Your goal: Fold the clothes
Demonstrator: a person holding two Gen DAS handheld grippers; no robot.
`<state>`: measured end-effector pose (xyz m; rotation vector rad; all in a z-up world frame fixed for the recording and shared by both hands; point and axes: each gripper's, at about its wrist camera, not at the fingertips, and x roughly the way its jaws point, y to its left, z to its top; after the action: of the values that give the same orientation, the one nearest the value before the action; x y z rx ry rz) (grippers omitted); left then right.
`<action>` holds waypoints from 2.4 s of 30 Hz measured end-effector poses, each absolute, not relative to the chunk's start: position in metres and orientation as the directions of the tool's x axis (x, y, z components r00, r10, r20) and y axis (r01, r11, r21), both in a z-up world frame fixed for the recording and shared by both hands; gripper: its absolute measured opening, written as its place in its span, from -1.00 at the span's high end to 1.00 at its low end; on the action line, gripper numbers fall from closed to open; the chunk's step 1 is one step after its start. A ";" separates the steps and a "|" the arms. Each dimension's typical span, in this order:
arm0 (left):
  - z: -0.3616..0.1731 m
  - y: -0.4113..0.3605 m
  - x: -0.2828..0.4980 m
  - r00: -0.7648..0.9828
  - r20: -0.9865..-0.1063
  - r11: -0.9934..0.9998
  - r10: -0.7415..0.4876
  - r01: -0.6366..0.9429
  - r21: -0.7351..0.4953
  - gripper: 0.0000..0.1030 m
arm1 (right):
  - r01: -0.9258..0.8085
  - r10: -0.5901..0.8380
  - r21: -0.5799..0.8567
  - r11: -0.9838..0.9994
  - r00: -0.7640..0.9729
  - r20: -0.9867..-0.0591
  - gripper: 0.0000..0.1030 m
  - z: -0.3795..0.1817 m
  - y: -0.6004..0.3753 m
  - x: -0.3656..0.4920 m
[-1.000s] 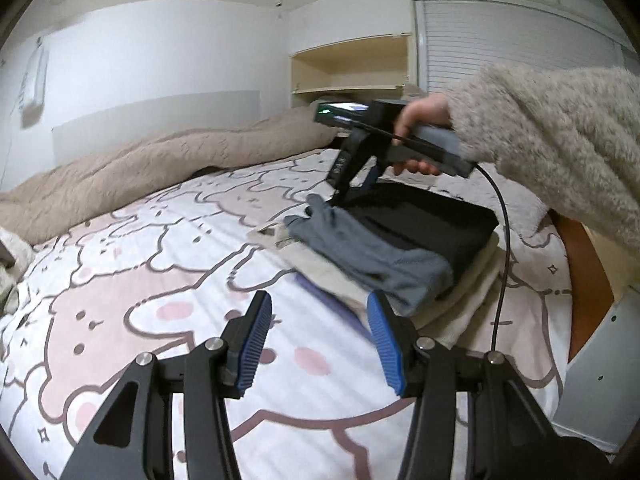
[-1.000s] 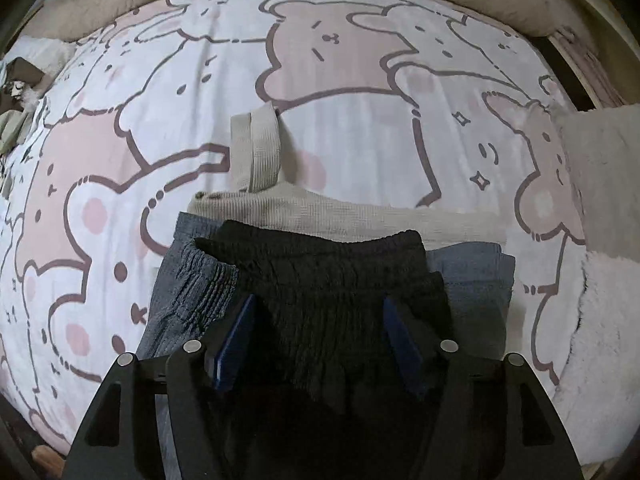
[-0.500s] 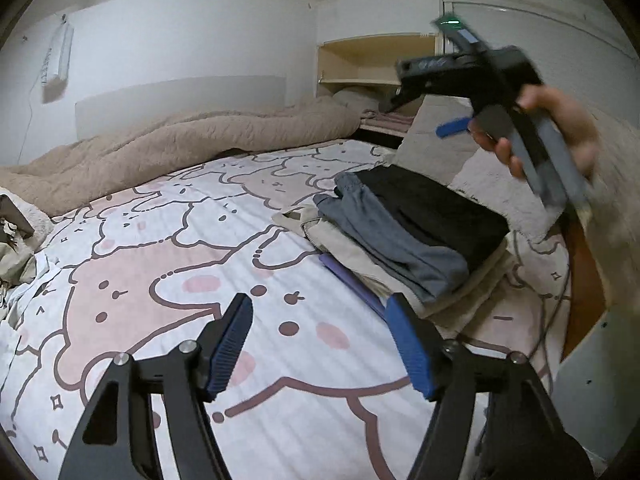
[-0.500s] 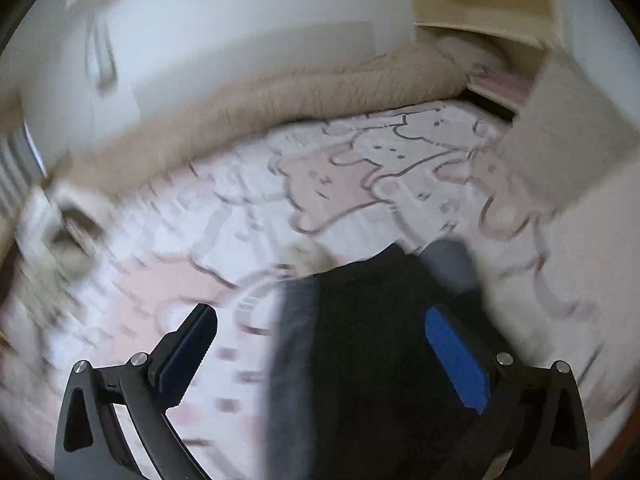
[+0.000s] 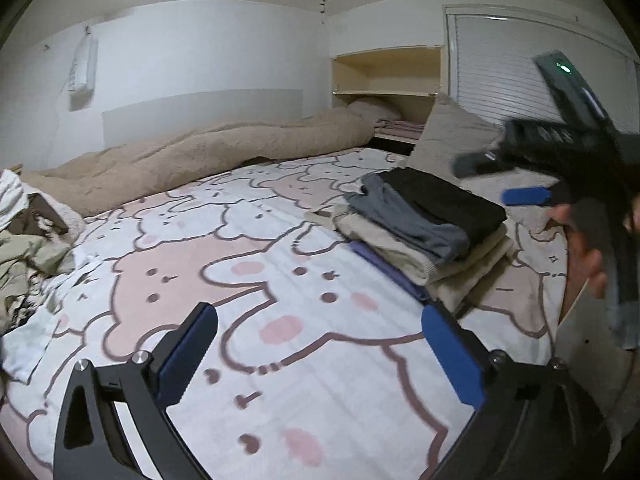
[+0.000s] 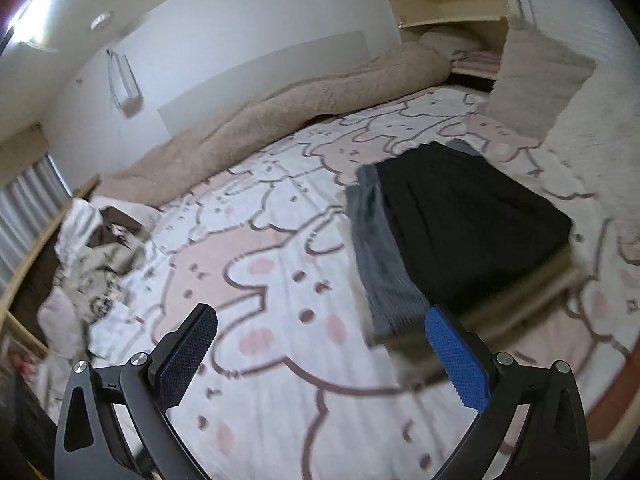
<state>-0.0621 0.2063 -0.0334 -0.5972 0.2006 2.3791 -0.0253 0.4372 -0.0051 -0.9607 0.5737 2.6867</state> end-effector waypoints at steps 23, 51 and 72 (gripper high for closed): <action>-0.030 0.144 -0.035 -0.720 -0.412 -0.792 0.558 -0.611 -0.004 -0.99 | -0.455 0.341 0.099 -0.885 -0.778 -0.527 -1.00 -0.010 0.383 0.056; -0.040 0.147 -0.029 -0.770 -0.388 -0.828 0.507 -0.561 0.030 -0.99 | -0.521 0.436 0.101 -0.848 -0.792 -0.426 -1.00 -0.082 0.377 0.121; -0.040 0.148 -0.026 -0.770 -0.380 -0.825 0.513 -0.565 0.029 -0.99 | -0.516 0.420 0.124 -0.848 -0.795 -0.438 -1.00 -0.086 0.376 0.125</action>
<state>-0.0262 0.1476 -0.0398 -0.4825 0.1894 2.5057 0.1255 0.3762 -0.0857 -0.5483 0.3249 2.5605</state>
